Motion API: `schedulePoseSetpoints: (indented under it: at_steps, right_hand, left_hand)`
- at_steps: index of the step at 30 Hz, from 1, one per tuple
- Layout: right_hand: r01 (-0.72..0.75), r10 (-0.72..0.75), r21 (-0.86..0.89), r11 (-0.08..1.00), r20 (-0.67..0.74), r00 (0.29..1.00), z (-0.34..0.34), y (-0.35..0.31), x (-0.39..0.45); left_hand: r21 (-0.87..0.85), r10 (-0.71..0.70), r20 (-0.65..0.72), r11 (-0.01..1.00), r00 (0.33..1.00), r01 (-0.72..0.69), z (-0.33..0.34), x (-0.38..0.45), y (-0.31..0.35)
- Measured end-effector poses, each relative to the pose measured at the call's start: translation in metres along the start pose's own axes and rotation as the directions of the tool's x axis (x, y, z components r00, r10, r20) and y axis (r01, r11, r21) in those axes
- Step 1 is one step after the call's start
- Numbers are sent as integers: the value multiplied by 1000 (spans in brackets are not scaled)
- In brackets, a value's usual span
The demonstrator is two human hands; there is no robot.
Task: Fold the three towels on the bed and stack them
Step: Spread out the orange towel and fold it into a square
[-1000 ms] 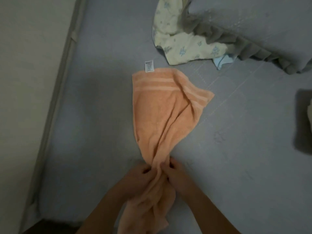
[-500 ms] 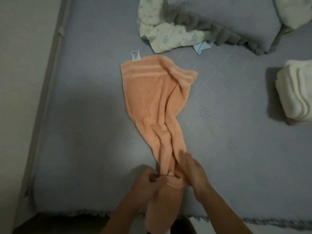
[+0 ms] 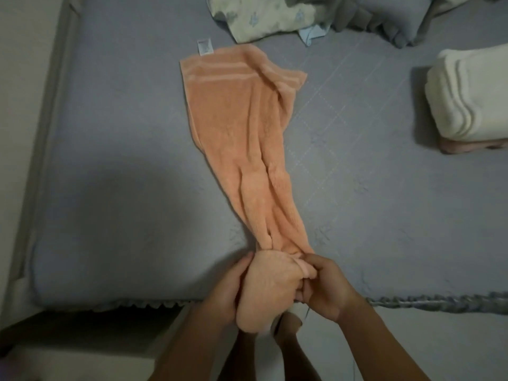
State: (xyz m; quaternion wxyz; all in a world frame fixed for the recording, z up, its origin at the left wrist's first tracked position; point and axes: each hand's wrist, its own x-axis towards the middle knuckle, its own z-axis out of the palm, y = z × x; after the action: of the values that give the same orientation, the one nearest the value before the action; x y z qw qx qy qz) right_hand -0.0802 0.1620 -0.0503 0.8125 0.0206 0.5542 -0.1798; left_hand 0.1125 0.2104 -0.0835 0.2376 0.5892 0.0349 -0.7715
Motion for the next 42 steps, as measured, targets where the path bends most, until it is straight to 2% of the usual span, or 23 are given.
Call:
schedulePoseSetpoints:
  at_steps: [2, 4, 6, 7, 9, 10, 12, 14, 16, 17, 18, 21, 22, 23, 25, 27, 29, 30, 33, 36, 38, 40, 42]
  right_hand:
    - [9, -9, -3, 1000, 23, 1000, -10, 2, -3]
    - [16, -40, -250, 968, -92, 995, -18, 3, -6]
    - [-60, -48, -476, 877, -212, 976, -27, 4, -10]
    - [-101, -29, -511, 853, -239, 971, -33, 7, -12]
    - [-171, 63, -476, 863, -234, 970, -36, 13, -22]
    - [-201, 105, -467, 861, -224, 969, -36, 17, -26]
    - [-204, 115, -523, 827, -198, 973, -34, 27, -30]
    - [-112, -12, -619, 778, -192, 981, -26, 37, -30]
    - [-25, -189, -735, 678, -207, 960, -20, 43, -28]
    - [0, -236, -751, 660, -208, 949, -17, 44, -27]
    - [4, -236, -726, 688, -219, 947, -14, 44, -26]
    - [-76, -106, -563, 823, -285, 953, -12, 41, -21]
    - [-96, -90, -546, 832, -304, 948, -15, 39, -16]
    - [-97, -109, -556, 826, -325, 939, -16, 37, -13]
    - [-38, -238, -652, 758, -330, 913, -18, 35, -6]
    - [19, -328, -756, 655, -261, 908, -16, 38, -4]
    - [73, -378, -783, 617, -214, 901, -16, 41, -6]
    - [97, -425, -789, 606, -219, 878, -18, 40, -9]
    - [186, -598, -761, 621, -306, 741, -40, 29, -28]
    - [282, -656, -710, 646, -327, 680, -77, 22, -47]
    - [272, -647, -679, 682, -385, 659, -102, 23, -50]
    - [172, -580, -672, 720, -447, 681, -120, 28, -43]
    - [77, -506, -696, 714, -437, 743, -122, 34, -31]
  left_hand:
    - [-126, -79, 172, 987, 982, 102, -2, 0, -11]
    - [-214, -85, 250, 967, 964, 140, 0, -5, -20]
    - [-141, -16, 250, 989, 968, 53, 8, -8, -29]
    - [-44, 37, 182, 999, 983, -29, 14, -10, -36]
    - [102, 182, -69, 979, 981, -175, 26, -17, -47]
    - [107, 226, -173, 972, 959, -210, 31, -22, -50]
    - [43, 204, -292, 979, 934, -200, 38, -32, -56]
    - [27, 144, -348, 989, 926, -143, 40, -39, -57]
    - [108, 116, -370, 991, 922, -81, 43, -43, -56]
    - [150, 104, -370, 987, 923, -51, 44, -45, -54]
    - [199, 117, -366, 979, 923, -45, 46, -46, -53]
    - [325, 123, -320, 946, 940, -13, 47, -45, -46]
    - [347, 97, -310, 938, 946, 18, 49, -41, -42]
    - [347, 62, -308, 936, 949, 52, 54, -38, -38]
    - [310, 41, -315, 949, 948, 62, 64, -24, -28]
    - [340, 78, -310, 940, 947, 33, 72, -11, -22]
    - [302, 65, -323, 953, 944, 38, 69, -3, -25]
    - [265, 50, -348, 963, 936, 47, 64, -2, -28]
    - [176, 61, -450, 984, 891, 21, 31, -13, -41]
    - [328, 197, -541, 945, 818, -11, -14, -38, -60]
    - [406, 217, -557, 913, 801, 35, -39, -48, -73]
    - [388, 94, -565, 907, 820, 163, -52, -50, -82]
    - [373, 92, -554, 916, 827, 148, -53, -47, -85]
